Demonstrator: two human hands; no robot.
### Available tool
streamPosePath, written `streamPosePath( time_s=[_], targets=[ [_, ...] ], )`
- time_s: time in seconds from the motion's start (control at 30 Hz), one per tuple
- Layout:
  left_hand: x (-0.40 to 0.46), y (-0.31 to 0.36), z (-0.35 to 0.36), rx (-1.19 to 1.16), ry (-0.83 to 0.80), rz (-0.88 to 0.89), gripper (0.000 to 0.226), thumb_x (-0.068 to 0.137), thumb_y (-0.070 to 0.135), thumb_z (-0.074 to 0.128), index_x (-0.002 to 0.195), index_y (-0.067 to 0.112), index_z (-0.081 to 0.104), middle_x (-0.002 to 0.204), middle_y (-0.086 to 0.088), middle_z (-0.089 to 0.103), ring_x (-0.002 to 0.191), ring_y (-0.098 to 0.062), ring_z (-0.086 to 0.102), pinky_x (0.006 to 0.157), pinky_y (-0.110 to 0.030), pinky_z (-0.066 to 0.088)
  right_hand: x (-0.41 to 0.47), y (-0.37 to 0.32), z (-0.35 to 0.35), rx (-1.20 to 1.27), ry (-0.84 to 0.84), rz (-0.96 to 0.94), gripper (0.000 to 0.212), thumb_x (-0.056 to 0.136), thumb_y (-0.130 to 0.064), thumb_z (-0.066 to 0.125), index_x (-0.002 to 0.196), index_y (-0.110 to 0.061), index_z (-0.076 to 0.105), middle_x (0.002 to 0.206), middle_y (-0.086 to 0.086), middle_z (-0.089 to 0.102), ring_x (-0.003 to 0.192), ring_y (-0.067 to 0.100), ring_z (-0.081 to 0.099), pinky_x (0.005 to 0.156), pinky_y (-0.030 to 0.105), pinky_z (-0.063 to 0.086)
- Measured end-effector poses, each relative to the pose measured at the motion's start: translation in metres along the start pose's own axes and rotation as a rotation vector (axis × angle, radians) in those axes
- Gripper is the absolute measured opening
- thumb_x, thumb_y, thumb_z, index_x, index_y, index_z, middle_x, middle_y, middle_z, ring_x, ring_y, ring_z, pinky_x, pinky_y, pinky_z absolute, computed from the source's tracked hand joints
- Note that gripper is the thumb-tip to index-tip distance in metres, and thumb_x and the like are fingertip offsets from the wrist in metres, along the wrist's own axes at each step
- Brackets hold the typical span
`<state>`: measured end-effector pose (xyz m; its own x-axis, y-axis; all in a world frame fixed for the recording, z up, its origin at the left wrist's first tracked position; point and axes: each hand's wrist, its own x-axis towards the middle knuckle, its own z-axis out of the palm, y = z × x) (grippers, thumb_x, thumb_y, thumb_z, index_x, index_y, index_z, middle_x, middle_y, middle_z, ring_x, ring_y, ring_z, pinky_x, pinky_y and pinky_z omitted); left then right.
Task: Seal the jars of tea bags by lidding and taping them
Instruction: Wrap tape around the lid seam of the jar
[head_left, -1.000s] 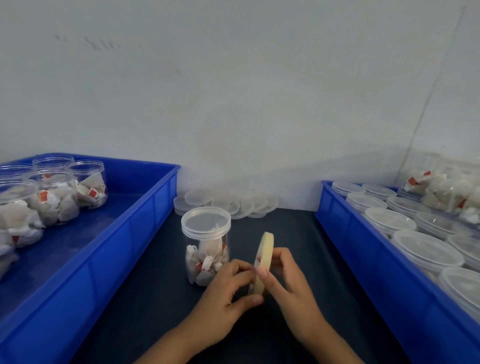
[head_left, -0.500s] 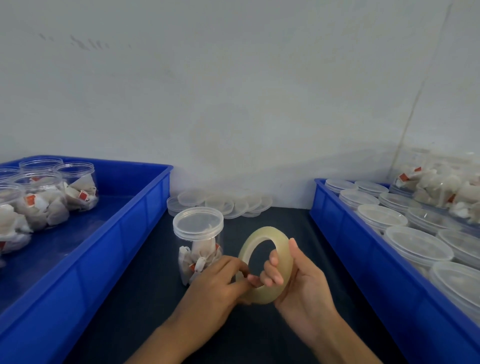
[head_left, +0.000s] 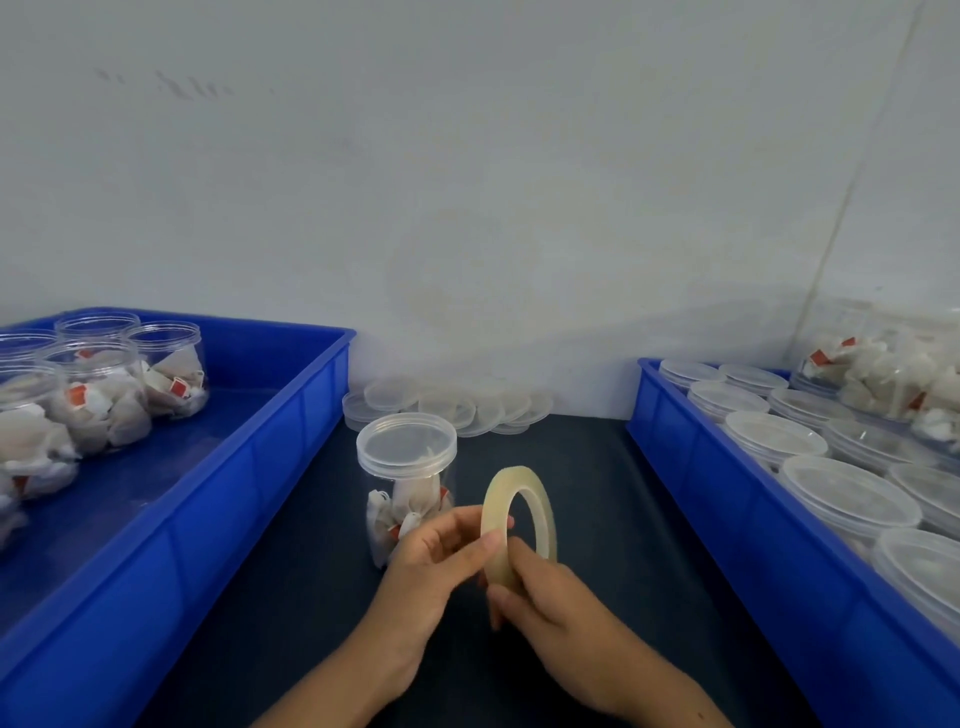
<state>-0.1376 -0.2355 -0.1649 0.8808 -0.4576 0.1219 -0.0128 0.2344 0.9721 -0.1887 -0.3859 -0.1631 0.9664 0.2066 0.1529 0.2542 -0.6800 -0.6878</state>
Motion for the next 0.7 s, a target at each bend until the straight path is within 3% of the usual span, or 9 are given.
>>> streamPosePath(
  time_s=[0.13,0.17,0.23,0.27,0.37,0.43,0.5,0.57,0.7],
  targets=[
    [0.002,-0.002,0.0,-0.075,0.019,-0.036,0.034,0.071,0.038,0.068,0.093,0.014,0.077,0.101,-0.006,0.075,0.097,-0.014,0.07,0.086,-0.024,0.05,0.002,0.002,0.001,-0.212,0.011,-0.057,0.005,0.098,-0.035,0.049,0.102,-0.033,0.047,0.092,-0.016,0.056,0.09,0.0,0.053,0.079,0.014,0.045],
    [0.002,-0.002,-0.001,-0.089,0.035,-0.03,0.035,0.07,0.041,0.067,0.088,0.014,0.078,0.098,-0.007,0.076,0.094,-0.014,0.07,0.087,-0.027,0.049,0.002,0.003,0.002,-0.267,0.021,-0.089,0.011,0.098,-0.037,0.049,0.108,-0.032,0.048,0.097,-0.019,0.055,0.094,-0.001,0.051,0.085,0.01,0.041],
    [0.003,0.0,-0.001,-0.104,0.058,-0.004,0.039,0.072,0.045,0.062,0.083,0.012,0.079,0.093,-0.007,0.076,0.088,-0.013,0.071,0.084,-0.028,0.047,0.004,0.004,0.002,-0.405,0.045,-0.18,0.034,0.098,-0.038,0.05,0.129,-0.024,0.047,0.119,-0.012,0.057,0.112,0.0,0.047,0.104,0.001,0.016],
    [0.003,0.0,-0.001,-0.117,0.061,0.005,0.041,0.075,0.046,0.06,0.085,0.011,0.078,0.091,-0.007,0.075,0.088,-0.015,0.07,0.083,-0.028,0.048,0.005,0.004,0.001,-0.482,0.033,-0.216,0.042,0.098,-0.036,0.05,0.136,-0.02,0.045,0.129,-0.007,0.056,0.122,0.006,0.044,0.106,0.0,0.0],
    [0.002,0.003,-0.003,-0.18,0.032,0.003,0.039,0.084,0.044,0.054,0.091,0.014,0.077,0.075,-0.011,0.068,0.079,-0.021,0.068,0.077,-0.027,0.054,0.01,0.005,0.001,-0.699,-0.042,-0.29,0.046,0.099,-0.027,0.05,0.142,-0.015,0.041,0.137,0.002,0.053,0.13,0.017,0.042,0.103,0.01,-0.02],
    [0.0,0.005,-0.003,-0.174,-0.005,-0.005,0.033,0.086,0.042,0.054,0.079,0.019,0.076,0.065,-0.01,0.06,0.068,-0.018,0.062,0.076,-0.03,0.053,0.011,0.006,0.001,-0.816,-0.073,-0.311,0.04,0.098,-0.02,0.05,0.137,-0.015,0.047,0.131,0.003,0.056,0.126,0.019,0.046,0.104,0.017,-0.025],
    [-0.001,0.006,-0.002,-0.197,-0.006,-0.016,0.03,0.082,0.042,0.056,0.068,0.018,0.069,0.058,-0.008,0.05,0.058,-0.017,0.053,0.074,-0.031,0.05,0.009,0.005,0.0,-0.923,-0.048,-0.342,0.032,0.091,-0.016,0.057,0.123,-0.019,0.059,0.115,-0.002,0.064,0.115,0.015,0.055,0.111,0.025,-0.019],
    [-0.002,0.008,-0.003,-0.222,0.025,-0.004,0.035,0.082,0.041,0.059,0.067,0.008,0.058,0.051,-0.007,0.042,0.052,-0.017,0.045,0.064,-0.026,0.051,0.007,0.004,0.001,-0.966,0.026,-0.335,0.025,0.076,-0.02,0.072,0.1,-0.027,0.07,0.093,-0.011,0.067,0.096,0.006,0.063,0.117,0.032,0.003],
    [-0.001,0.009,-0.006,-0.284,0.04,0.051,0.042,0.078,0.04,0.065,0.069,0.003,0.047,0.047,-0.005,0.039,0.047,-0.018,0.034,0.056,-0.026,0.045,0.01,0.004,0.005,-0.913,0.093,-0.38,0.019,0.069,-0.025,0.077,0.086,-0.03,0.071,0.082,-0.015,0.065,0.087,0.002,0.063,0.117,0.034,0.017]
  ],
)
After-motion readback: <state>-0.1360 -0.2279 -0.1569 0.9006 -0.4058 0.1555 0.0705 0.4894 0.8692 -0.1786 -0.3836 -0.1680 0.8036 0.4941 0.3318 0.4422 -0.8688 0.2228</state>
